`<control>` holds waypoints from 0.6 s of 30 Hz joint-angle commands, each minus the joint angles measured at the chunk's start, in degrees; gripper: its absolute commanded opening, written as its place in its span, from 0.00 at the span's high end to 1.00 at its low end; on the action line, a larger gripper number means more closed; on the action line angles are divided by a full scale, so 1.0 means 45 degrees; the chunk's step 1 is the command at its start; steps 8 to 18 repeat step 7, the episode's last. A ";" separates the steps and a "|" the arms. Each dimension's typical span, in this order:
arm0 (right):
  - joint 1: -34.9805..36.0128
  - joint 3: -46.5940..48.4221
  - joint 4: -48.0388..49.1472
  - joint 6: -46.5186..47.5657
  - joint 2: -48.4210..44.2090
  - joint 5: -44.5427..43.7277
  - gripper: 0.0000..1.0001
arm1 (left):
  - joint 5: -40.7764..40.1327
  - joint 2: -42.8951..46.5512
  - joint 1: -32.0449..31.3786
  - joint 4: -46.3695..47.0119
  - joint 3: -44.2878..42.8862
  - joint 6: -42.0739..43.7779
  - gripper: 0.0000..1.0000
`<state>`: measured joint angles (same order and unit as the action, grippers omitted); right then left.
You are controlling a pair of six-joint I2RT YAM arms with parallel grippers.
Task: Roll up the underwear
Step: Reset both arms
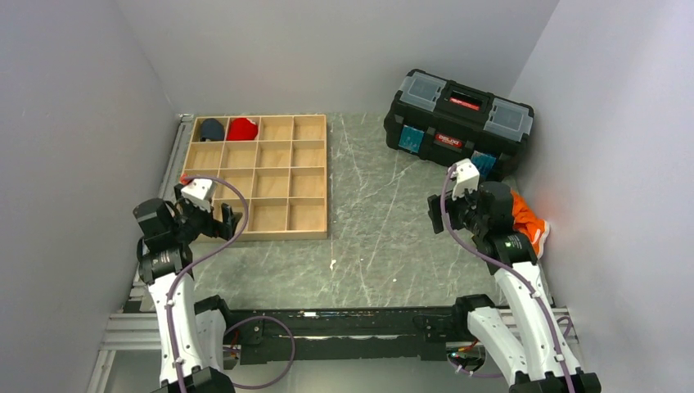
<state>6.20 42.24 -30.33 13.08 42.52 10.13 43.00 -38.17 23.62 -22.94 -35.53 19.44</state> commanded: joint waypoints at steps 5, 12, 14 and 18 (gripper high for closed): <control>-0.0039 -0.0055 0.0342 0.0545 -0.0151 -0.0632 0.00 | 0.0773 -0.0345 0.0078 0.0112 -0.0005 0.0545 0.01; -0.0068 -0.0041 0.0450 0.0492 -0.0108 -0.0955 0.00 | 0.0403 -0.0630 0.0078 -0.0016 -0.0172 0.0543 0.01; -0.0068 -0.0041 0.0450 0.0492 -0.0108 -0.0955 0.00 | 0.0403 -0.0630 0.0078 -0.0016 -0.0172 0.0543 0.01; -0.0068 -0.0041 0.0450 0.0492 -0.0108 -0.0955 0.00 | 0.0403 -0.0630 0.0078 -0.0016 -0.0172 0.0543 0.01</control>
